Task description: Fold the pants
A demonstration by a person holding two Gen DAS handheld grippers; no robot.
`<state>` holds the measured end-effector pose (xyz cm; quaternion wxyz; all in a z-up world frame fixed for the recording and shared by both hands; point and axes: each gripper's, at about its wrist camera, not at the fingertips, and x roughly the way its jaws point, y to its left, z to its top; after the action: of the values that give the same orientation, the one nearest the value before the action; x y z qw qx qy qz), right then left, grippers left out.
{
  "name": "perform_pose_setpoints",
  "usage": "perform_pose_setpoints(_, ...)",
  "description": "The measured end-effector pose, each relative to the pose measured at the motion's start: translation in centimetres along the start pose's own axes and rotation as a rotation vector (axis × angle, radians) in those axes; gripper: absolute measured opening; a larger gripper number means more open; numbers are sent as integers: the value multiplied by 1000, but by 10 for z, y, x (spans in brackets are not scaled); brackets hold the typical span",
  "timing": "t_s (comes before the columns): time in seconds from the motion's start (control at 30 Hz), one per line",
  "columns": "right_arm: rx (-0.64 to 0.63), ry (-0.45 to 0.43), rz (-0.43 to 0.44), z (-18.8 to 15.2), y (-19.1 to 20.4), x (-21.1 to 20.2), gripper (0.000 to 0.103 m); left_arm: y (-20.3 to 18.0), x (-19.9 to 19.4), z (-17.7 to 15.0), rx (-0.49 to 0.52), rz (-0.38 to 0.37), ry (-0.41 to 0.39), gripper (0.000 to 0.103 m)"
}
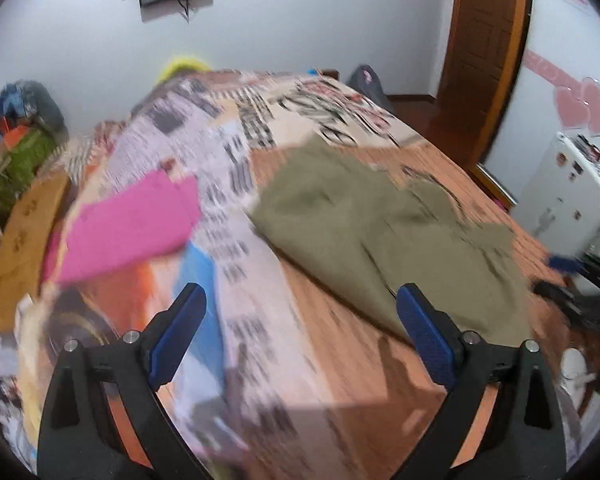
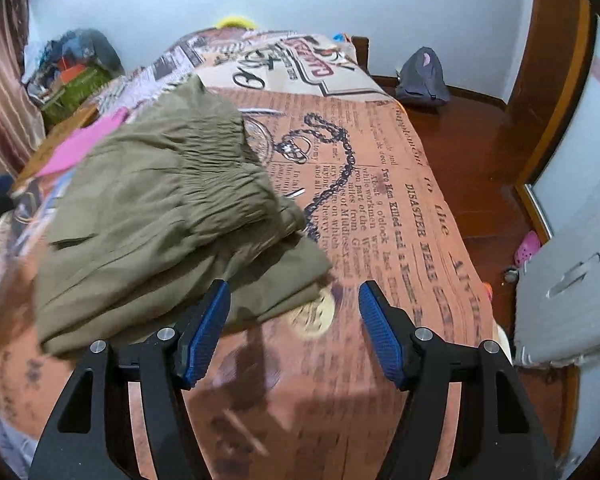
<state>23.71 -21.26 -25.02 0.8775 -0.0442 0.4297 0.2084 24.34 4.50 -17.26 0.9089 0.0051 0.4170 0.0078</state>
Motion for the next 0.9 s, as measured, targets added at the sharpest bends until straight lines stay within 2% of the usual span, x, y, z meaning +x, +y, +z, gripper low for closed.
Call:
perform_pose_setpoints(0.13, 50, -43, 60, 1, 19, -22, 63, 27, 48, 35, 26, 26, 47, 97)
perform_pose_setpoints(0.2, 62, -50, 98, 5, 34, -20, 63, 36, 81, 46, 64, 25, 110, 97)
perform_pose_setpoints(0.33, 72, -18, 156, 3, 63, -5, 66, 43, 132, 44, 79, -33, 230, 97)
perform_pose_setpoints(0.37, 74, 5, 168, 1, 71, 5, 66, 43, 143, 40, 92, -24, 255, 97)
perform_pose_setpoints(0.4, 76, 17, 172, 0, 74, 11, 66, 42, 148, 36, 107, -16, 264, 98)
perform_pose_setpoints(0.47, 90, 46, 167, -4, 75, 24, 66, 42, 149, 30, 113, -5, 226, 98)
perform_pose_setpoints(0.57, 150, 86, 199, -7, 61, 35, 68, 46, 149, 29, 100, -15, 218, 98)
perform_pose_setpoints(0.6, 165, 93, 208, -7, 56, 37, 68, 47, 149, 28, 94, -25, 216, 95)
perform_pose_setpoints(0.67, 178, 100, 207, -7, 50, 41, 68, 48, 150, 29, 81, -80, 215, 80)
perform_pose_setpoints(0.73, 171, 96, 191, -6, 48, 42, 68, 45, 147, 31, 82, -149, 217, 53)
perform_pose_setpoints(0.77, 163, 92, 182, -6, 49, 42, 68, 43, 147, 32, 82, -177, 221, 46)
perform_pose_setpoints(0.83, 151, 85, 173, -5, 49, 43, 68, 36, 146, 32, 84, -182, 218, 29)
perform_pose_setpoints(0.9, 145, 81, 172, -5, 48, 43, 68, 32, 147, 34, 95, -160, 220, 22)
